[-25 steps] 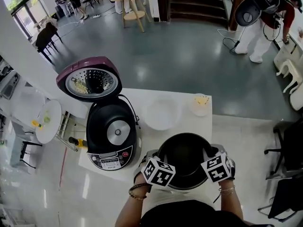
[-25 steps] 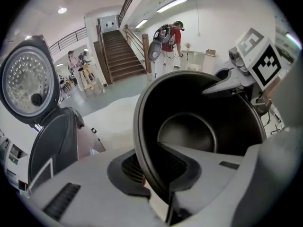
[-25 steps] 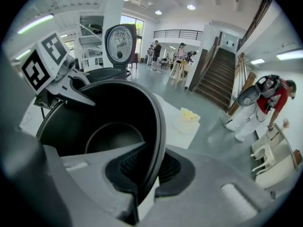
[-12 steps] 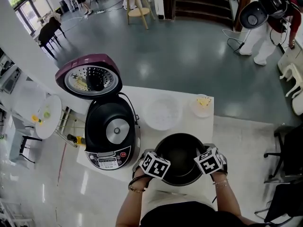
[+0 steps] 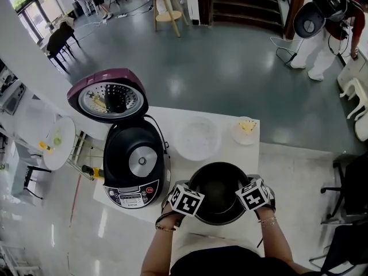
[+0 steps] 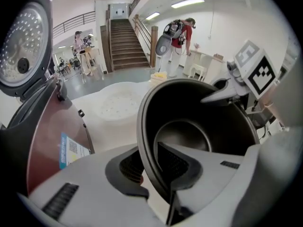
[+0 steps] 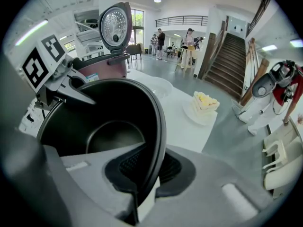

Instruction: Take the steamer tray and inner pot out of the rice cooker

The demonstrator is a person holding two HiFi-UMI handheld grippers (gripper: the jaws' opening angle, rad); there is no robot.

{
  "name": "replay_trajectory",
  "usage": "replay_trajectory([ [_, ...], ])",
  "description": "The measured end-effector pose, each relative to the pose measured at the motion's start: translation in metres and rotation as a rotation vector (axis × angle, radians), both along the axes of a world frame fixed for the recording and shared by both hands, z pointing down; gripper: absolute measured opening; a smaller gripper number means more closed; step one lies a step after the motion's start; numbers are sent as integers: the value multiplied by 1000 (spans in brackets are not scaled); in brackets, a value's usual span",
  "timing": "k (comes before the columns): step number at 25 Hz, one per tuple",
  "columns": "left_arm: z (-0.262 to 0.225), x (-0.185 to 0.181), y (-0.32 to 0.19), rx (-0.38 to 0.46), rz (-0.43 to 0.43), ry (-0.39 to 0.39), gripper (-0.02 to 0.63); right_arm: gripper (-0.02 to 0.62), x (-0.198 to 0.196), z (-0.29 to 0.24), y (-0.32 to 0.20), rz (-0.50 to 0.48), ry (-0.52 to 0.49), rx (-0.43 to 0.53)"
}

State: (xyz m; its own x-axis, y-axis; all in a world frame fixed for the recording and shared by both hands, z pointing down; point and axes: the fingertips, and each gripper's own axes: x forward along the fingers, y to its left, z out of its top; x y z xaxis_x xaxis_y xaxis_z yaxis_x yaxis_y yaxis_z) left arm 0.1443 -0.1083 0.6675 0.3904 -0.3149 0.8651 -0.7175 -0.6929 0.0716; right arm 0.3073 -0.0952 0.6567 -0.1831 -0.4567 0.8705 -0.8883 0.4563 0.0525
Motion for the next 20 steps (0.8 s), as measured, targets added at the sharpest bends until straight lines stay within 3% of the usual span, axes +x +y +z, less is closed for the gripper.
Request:
replay_trajectory([
  [2,-2,-1,-4,21,-17,28,103,28,1,-1,-1,1,0,14],
  [3,-4,-3,-6,41,-23,25,157,44,1,-2,-2,4,-3,22],
  [5,-11,-9,-10,93,-27,14,237,164,-1,-6,-3,11,-21,33],
  [9,-42,-12,-13,198,-46,47,253,255,0,-21,-4,18,-40,91],
  [13,-82,-13,-5,284,-11,88,253,268,2,-63,-1,42,-57,216],
  [15,-107,-9,1,330,0,162,253,267,1,-97,2,60,-103,338],
  [18,-166,-2,8,467,-28,363,253,253,-5,-151,13,91,-246,516],
  [19,-189,-2,12,527,-45,437,253,233,-6,-168,19,106,-298,570],
  [20,-209,-3,16,586,-63,501,252,160,-5,-184,25,122,-344,622],
])
